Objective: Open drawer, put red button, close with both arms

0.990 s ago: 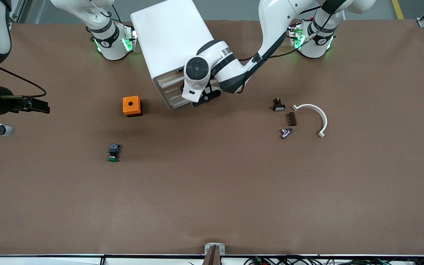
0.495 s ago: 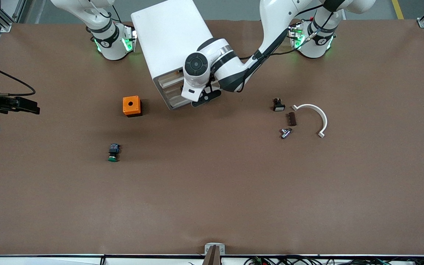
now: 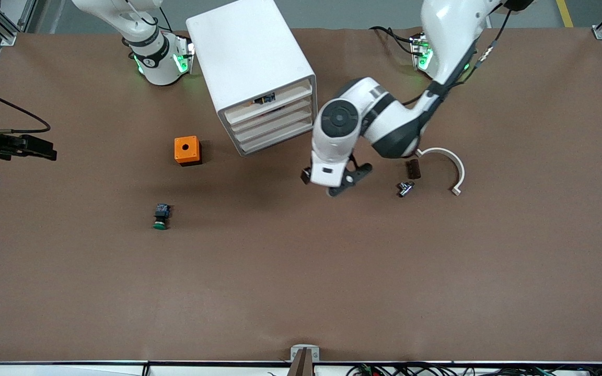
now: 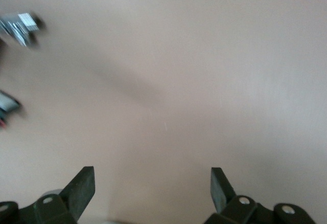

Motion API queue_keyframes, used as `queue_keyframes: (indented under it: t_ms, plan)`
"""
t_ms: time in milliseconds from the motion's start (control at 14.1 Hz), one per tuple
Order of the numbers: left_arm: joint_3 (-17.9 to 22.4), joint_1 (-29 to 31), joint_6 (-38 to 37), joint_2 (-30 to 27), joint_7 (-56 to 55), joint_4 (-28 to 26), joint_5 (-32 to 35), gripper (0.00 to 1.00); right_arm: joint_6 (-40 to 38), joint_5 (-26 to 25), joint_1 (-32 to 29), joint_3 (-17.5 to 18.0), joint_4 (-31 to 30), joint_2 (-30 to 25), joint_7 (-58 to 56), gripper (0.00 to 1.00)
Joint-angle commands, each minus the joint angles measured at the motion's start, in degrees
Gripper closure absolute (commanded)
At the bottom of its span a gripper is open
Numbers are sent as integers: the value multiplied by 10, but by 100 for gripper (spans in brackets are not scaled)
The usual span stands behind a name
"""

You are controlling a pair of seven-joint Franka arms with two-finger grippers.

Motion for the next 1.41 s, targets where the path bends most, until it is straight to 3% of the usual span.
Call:
queue_keyframes:
  t_ms: [0,566,778,1061,1343]
  plan:
    - [-5,65,-57,-51,57,4,21,0,-11,-4,0,8,2,-32,-5,0]
    - [-21,274,-174,-161,326,11,21,0,49,3,-2,6,-87,-110,-6,0]
    - [-22,311,-203,-211,421,9,16,0,52,3,-3,4,-105,-118,-11,0]
    - [45,300,-222,-282,582,-25,-2,0,57,3,-13,3,-105,-118,-25,0]
    - [148,243,-245,-346,679,-65,-48,0,61,3,-37,4,-105,-118,-39,0]
